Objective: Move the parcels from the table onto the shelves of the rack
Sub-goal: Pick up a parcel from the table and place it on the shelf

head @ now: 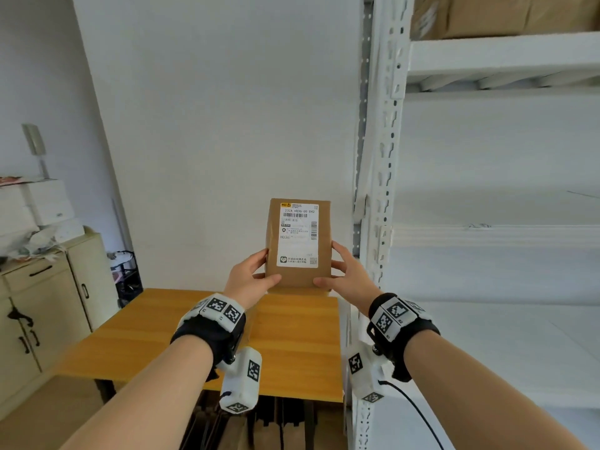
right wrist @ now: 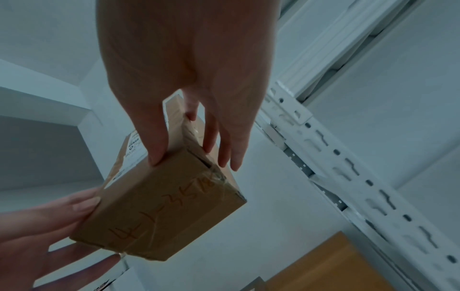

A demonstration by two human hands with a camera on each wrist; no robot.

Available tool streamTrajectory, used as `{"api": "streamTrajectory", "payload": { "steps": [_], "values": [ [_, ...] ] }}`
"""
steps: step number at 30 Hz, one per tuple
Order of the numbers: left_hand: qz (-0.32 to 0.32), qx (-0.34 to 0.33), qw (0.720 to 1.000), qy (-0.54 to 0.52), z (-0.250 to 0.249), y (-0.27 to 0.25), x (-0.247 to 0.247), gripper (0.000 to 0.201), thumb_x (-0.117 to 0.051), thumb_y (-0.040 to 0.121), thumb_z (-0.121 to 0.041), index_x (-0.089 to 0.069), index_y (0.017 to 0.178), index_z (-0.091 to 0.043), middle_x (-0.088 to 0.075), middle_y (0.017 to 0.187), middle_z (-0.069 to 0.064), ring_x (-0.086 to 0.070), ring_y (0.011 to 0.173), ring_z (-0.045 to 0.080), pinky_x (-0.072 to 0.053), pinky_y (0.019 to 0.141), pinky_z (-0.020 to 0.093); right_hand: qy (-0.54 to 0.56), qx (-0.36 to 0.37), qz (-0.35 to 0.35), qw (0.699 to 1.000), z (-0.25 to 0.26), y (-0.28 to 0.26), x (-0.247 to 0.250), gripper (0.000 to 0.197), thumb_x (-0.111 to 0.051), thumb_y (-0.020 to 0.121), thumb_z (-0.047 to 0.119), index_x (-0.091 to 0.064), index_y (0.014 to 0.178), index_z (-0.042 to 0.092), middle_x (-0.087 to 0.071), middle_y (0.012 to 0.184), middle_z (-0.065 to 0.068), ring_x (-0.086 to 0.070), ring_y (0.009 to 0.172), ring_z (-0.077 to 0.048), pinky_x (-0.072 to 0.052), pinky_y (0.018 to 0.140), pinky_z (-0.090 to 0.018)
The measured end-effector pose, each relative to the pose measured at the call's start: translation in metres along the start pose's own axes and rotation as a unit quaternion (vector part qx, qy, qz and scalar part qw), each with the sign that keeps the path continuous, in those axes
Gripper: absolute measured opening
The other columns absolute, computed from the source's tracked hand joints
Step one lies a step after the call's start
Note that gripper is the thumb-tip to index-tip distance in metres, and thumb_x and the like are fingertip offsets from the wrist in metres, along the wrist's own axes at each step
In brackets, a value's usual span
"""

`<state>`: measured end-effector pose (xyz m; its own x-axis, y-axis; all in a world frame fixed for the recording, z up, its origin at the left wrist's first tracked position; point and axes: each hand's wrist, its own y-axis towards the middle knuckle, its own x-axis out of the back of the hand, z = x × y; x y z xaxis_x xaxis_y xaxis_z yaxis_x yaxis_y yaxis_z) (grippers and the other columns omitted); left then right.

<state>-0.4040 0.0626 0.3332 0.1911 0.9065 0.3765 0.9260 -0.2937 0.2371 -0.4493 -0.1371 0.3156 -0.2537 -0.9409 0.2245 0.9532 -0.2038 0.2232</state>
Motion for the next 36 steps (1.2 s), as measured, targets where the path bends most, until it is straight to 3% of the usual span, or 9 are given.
{"api": "streamTrajectory", "payload": {
  "steps": [5, 8, 10, 12, 15, 20, 27, 32, 36],
  "values": [
    [0.007, -0.007, 1.0, 0.009, -0.03, -0.04, -0.045, 0.071, -0.069, 0.083, -0.006, -0.038, 0.146, -0.018, -0.048, 0.148, 0.002, -0.049, 0.133, 0.02, -0.041, 0.102, 0.027, 0.01, 0.005, 0.009, 1.0, 0.003, -0.041, 0.054, 0.089, -0.072, 0.077, -0.001, -0.025, 0.147, 0.029, -0.051, 0.12, 0.001, -0.048, 0.129, -0.023, -0.054, 0.087, -0.037],
    [0.006, -0.011, 1.0, 0.0, -0.052, -0.062, -0.076, 0.072, -0.07, 0.082, -0.005, -0.039, 0.146, -0.018, -0.048, 0.147, 0.0, -0.046, 0.136, 0.016, -0.039, 0.099, 0.022, 0.016, 0.003, 0.011, 1.0, 0.003, -0.067, 0.09, 0.09, -0.072, 0.077, 0.0, -0.024, 0.147, 0.029, -0.052, 0.129, -0.007, -0.052, 0.126, -0.027, -0.053, 0.079, -0.029],
    [0.012, -0.018, 1.0, -0.005, -0.067, -0.076, -0.1, 0.073, -0.07, 0.082, -0.004, -0.039, 0.146, -0.019, -0.048, 0.147, -0.002, -0.042, 0.138, 0.013, -0.037, 0.101, 0.021, 0.02, 0.003, 0.003, 1.0, 0.001, -0.084, 0.117, 0.09, -0.072, 0.077, -0.001, -0.025, 0.148, 0.028, -0.051, 0.135, -0.009, -0.051, 0.127, -0.026, -0.055, 0.082, -0.032],
    [0.019, -0.022, 1.0, -0.01, -0.082, -0.088, -0.123, 0.075, -0.071, 0.081, -0.005, -0.038, 0.146, -0.019, -0.047, 0.148, -0.002, -0.041, 0.139, 0.012, -0.035, 0.108, 0.025, 0.016, 0.008, -0.006, 1.0, 0.0, -0.1, 0.144, 0.088, -0.071, 0.077, -0.001, -0.026, 0.147, 0.027, -0.051, 0.137, -0.009, -0.048, 0.129, -0.023, -0.054, 0.089, -0.038],
    [0.031, -0.031, 0.999, -0.02, -0.104, -0.099, -0.158, 0.076, -0.073, 0.08, -0.004, -0.039, 0.146, -0.022, -0.047, 0.148, -0.004, -0.042, 0.137, 0.011, -0.04, 0.112, 0.04, 0.004, 0.009, -0.025, 1.0, -0.001, -0.12, 0.186, 0.088, -0.071, 0.077, 0.002, -0.025, 0.148, 0.029, -0.053, 0.135, -0.009, -0.048, 0.129, -0.021, -0.05, 0.097, -0.041],
    [0.057, -0.048, 0.997, -0.035, -0.141, -0.107, -0.204, 0.074, -0.071, 0.081, -0.004, -0.039, 0.145, -0.022, -0.046, 0.148, -0.004, -0.041, 0.138, 0.013, -0.038, 0.113, 0.043, -0.001, 0.011, -0.04, 0.999, 0.006, -0.14, 0.244, 0.086, -0.069, 0.079, 0.003, -0.027, 0.147, 0.034, -0.055, 0.132, -0.005, -0.05, 0.125, -0.021, -0.048, 0.097, -0.04],
    [0.064, -0.062, 0.994, -0.059, -0.183, -0.083, -0.24, 0.071, -0.071, 0.082, -0.007, -0.04, 0.145, -0.02, -0.047, 0.148, -0.001, -0.044, 0.136, 0.015, -0.04, 0.111, 0.04, 0.003, 0.008, -0.066, 0.998, 0.026, -0.127, 0.303, 0.074, -0.07, 0.078, 0.002, -0.037, 0.142, 0.02, -0.057, 0.131, -0.011, -0.054, 0.123, -0.024, -0.051, 0.096, -0.041],
    [0.075, -0.092, 0.991, -0.059, -0.206, -0.042, -0.25, 0.069, -0.069, 0.084, -0.011, -0.039, 0.145, -0.019, -0.047, 0.148, -0.001, -0.044, 0.137, 0.016, -0.042, 0.109, 0.039, 0.014, 0.029, -0.079, 0.996, 0.042, -0.093, 0.328, 0.071, -0.066, 0.082, 0.001, -0.036, 0.143, 0.019, -0.057, 0.128, -0.01, -0.056, 0.118, -0.025, -0.048, 0.09, -0.035],
    [0.089, -0.09, 0.99, -0.068, -0.212, -0.004, -0.26, 0.069, -0.068, 0.086, -0.017, -0.036, 0.146, -0.021, -0.044, 0.15, 0.0, -0.04, 0.139, 0.016, -0.046, 0.096, 0.039, 0.03, 0.023, -0.072, 0.997, 0.05, -0.062, 0.343, 0.067, -0.063, 0.083, -0.001, -0.04, 0.141, 0.024, -0.061, 0.126, -0.01, -0.061, 0.107, -0.025, -0.052, 0.083, -0.033]
  ]
}}
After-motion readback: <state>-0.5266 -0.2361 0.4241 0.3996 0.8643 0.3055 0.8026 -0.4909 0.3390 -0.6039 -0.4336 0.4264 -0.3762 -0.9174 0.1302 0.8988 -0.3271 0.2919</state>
